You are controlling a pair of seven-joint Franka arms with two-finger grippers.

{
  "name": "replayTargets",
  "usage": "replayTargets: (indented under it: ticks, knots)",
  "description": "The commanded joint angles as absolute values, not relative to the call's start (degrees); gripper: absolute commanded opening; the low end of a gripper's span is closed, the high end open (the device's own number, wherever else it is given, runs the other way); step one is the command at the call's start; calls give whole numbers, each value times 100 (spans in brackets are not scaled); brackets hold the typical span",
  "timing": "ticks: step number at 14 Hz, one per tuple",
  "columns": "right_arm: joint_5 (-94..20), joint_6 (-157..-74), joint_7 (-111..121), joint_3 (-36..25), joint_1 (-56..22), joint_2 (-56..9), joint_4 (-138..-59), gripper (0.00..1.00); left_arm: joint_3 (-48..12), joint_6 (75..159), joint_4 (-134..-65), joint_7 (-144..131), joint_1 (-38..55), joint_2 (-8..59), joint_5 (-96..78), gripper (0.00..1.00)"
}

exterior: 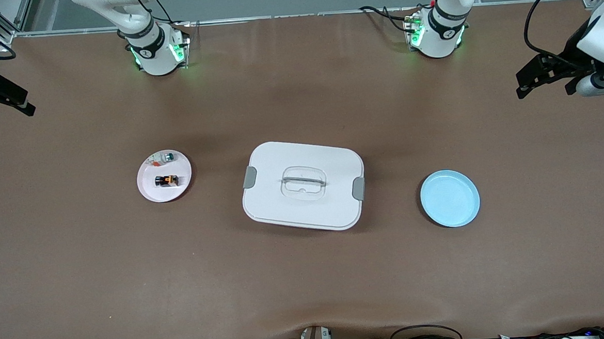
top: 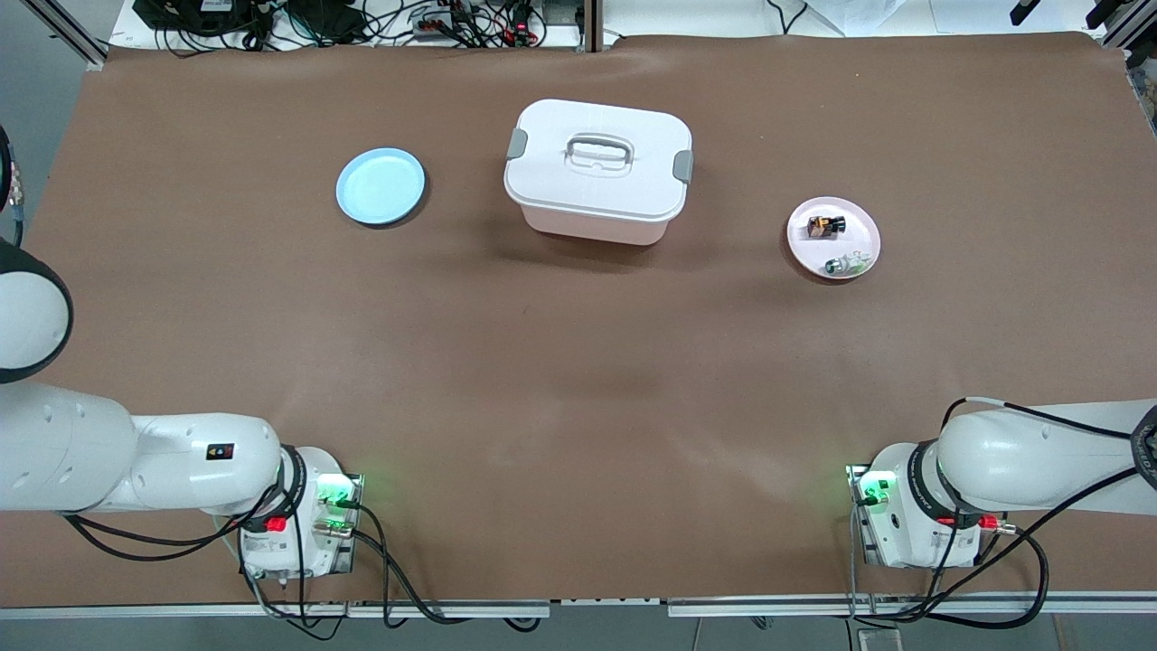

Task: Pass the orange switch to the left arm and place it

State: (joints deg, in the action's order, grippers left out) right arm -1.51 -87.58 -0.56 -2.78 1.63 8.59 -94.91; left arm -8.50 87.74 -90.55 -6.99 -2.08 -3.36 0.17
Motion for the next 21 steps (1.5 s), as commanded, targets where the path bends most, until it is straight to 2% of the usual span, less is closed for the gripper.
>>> replayTargets:
  ticks: [1, 8, 17, 21]
  knots:
    - [-220, -8798, -132, -255, 202, 958, -9528, 100, -861, 8684, -8938, -598, -211, -246, 9, 100]
    - [-194, -8807, -141, -264, 229, 809, -9395, 100, -853, 8684, -8956, -589, -237, -290, 0, 100]
    - [-44, -8789, -132, -246, 246, 168, -9378, 100, -853, 8692, -9009, -580, -255, -308, 0, 100]
    - [-62, -8868, -289, -237, 132, 18, -9728, 100, -853, 8692, -9018, -580, -255, -299, 0, 100]
